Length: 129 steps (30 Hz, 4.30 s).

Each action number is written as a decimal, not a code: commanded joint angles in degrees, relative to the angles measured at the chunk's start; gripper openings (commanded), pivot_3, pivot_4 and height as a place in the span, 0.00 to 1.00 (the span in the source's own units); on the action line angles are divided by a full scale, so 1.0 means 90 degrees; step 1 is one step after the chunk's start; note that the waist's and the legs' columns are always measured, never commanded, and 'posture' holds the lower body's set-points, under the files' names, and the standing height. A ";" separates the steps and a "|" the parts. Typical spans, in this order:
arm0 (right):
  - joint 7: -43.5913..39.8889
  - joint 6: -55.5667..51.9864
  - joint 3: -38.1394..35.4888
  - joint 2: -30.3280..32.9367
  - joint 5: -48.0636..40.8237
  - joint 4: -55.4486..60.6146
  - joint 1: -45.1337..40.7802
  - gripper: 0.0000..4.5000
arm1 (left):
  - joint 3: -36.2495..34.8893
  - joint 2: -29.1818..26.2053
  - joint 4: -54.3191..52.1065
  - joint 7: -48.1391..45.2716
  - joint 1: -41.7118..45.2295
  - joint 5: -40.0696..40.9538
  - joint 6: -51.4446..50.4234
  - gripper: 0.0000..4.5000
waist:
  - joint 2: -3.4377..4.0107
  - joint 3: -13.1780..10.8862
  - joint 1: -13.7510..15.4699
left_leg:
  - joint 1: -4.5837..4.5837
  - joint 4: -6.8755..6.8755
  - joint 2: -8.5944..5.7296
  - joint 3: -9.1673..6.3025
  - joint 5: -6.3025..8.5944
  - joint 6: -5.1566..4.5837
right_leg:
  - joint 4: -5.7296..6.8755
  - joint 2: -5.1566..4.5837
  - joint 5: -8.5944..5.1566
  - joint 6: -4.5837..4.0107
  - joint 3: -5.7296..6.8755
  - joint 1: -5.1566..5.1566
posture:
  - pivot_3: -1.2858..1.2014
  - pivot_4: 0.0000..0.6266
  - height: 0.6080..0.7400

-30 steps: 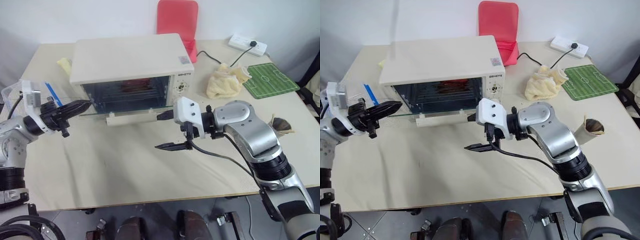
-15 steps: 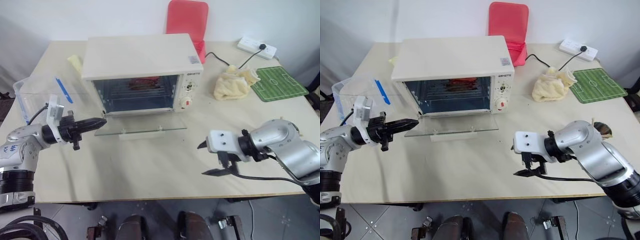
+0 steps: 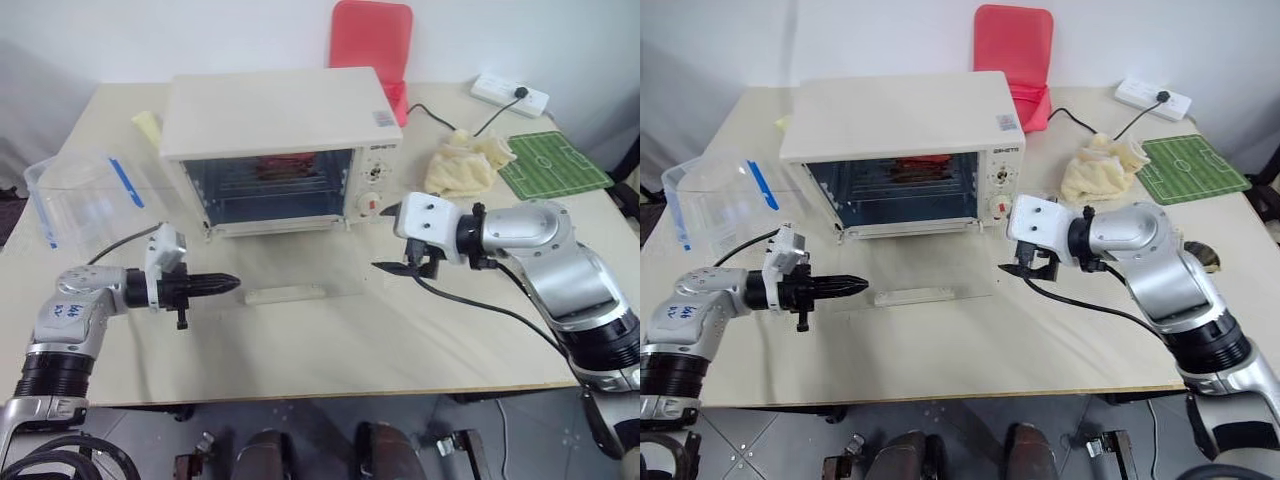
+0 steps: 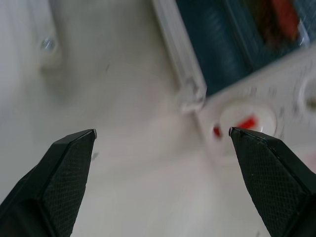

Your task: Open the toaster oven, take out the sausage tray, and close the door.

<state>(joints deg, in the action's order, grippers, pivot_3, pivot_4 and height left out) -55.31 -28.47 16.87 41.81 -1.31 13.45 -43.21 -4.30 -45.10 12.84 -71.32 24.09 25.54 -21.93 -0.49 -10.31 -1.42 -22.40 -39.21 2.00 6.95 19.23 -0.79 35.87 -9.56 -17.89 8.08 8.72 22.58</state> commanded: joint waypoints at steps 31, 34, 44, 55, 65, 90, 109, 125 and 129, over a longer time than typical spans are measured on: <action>0.4099 0.2621 0.1707 -0.4219 0.3551 -0.5749 -0.2655 1.00 | -0.2794 0.1785 -0.2666 0.2034 -0.2424 0.2036 0.0844 0.99 | -0.0001 0.0001 -0.0373 | 0.0008 0.0008 0.0004 -0.0071 -0.0003 0.0005 | 0.0014 0.0000 0.0000 0.0000 0.0000 -0.0006 | 0.52 0.24 1.00; 0.4261 0.2855 0.1785 -0.4288 0.3744 -0.6072 -0.2798 1.00 | -0.2892 0.1768 -0.2807 0.2198 -0.2644 0.2084 0.0829 0.99 | -0.0001 0.0001 -0.0380 | 0.0008 0.0009 0.0004 -0.0076 -0.0003 0.0005 | 0.0014 0.0001 0.0000 0.0000 0.0000 -0.0008 | 0.52 0.24 1.00; 0.4751 0.3097 0.1963 -0.4452 0.4303 -0.6606 -0.3033 0.49 | -0.2981 0.1576 -0.3022 0.2675 -0.3019 0.2296 0.0346 1.00 | -0.0001 0.0001 -0.0372 | 0.0008 0.0010 0.0003 -0.0078 -0.0004 0.0006 | 0.0013 0.0001 0.0000 -0.0001 -0.0011 -0.0009 | 0.52 0.24 1.00; 0.4801 0.3208 0.1995 -0.4257 0.4647 -0.5619 -0.2596 0.01 | -0.2910 0.1473 -0.3109 0.2824 -0.3064 0.2456 0.0030 1.00 | -0.0002 0.0002 -0.0373 | 0.0007 0.0013 0.0003 -0.0080 -0.0004 0.0007 | 0.0013 0.0003 0.0000 -0.0001 -0.0014 -0.0008 | 0.52 0.24 1.00; 0.4162 0.3005 0.1999 -0.4002 0.4866 -0.4196 -0.1928 0.01 | -0.2749 0.1375 -0.2902 0.2812 -0.2711 0.2439 -0.0084 1.00 | -0.0002 0.0002 -0.0371 | 0.0007 0.0016 0.0003 -0.0080 -0.0004 0.0007 | 0.0011 0.0005 0.0000 -0.0001 -0.0014 -0.0007 | 0.52 0.24 1.00; 0.2896 0.2808 0.1816 -0.3259 0.4967 -0.1518 -0.0593 0.01 | -0.2799 0.1060 -0.2593 0.2528 -0.1991 0.2766 -0.0535 1.00 | -0.0003 0.0002 -0.0349 | 0.0008 0.0016 0.0003 -0.0073 -0.0004 0.0008 | 0.0008 0.0007 0.0000 -0.0001 -0.0019 -0.0004 | 0.52 0.24 1.00; 0.2808 0.3707 0.1665 -0.2636 0.4828 -0.0718 0.0134 0.01 | -0.2363 0.0703 -0.1414 0.1851 -0.0723 0.2473 -0.0526 1.00 | -0.0004 0.0002 -0.0332 | 0.0008 0.0018 0.0000 -0.0070 -0.0004 0.0008 | 0.0007 0.0007 0.0000 -0.0001 -0.0017 -0.0003 | 0.52 0.24 1.00; 0.2039 0.4003 0.1341 -0.2127 0.4165 0.0246 0.0893 0.01 | -0.2196 0.0662 -0.0855 0.1507 -0.0226 0.2184 -0.0474 1.00 | -0.0005 0.0003 -0.0211 | 0.0008 0.0011 0.0000 -0.0066 -0.0004 0.0008 | 0.0007 0.0007 0.0000 0.0000 -0.0017 -0.0005 | 0.52 0.24 1.00; 0.1894 0.4160 0.1205 -0.1870 0.3942 0.0538 0.1137 0.01 | -0.2259 0.0616 -0.0896 0.1430 -0.0293 0.2239 -0.0583 1.00 | -0.0005 0.0003 -0.0171 | 0.0008 0.0007 0.0000 -0.0066 -0.0004 0.0008 | 0.0007 0.0007 0.0000 -0.0001 -0.0017 -0.0006 | 0.52 0.24 1.00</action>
<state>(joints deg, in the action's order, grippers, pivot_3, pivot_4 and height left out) -38.23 7.60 30.33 24.40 35.82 14.57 -33.01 -23.57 -38.49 5.51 -57.61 21.61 45.25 -27.14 -0.54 -10.28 -2.95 -22.32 -39.16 2.00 6.36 19.20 -0.72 35.94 -9.50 -17.89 8.08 8.57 22.51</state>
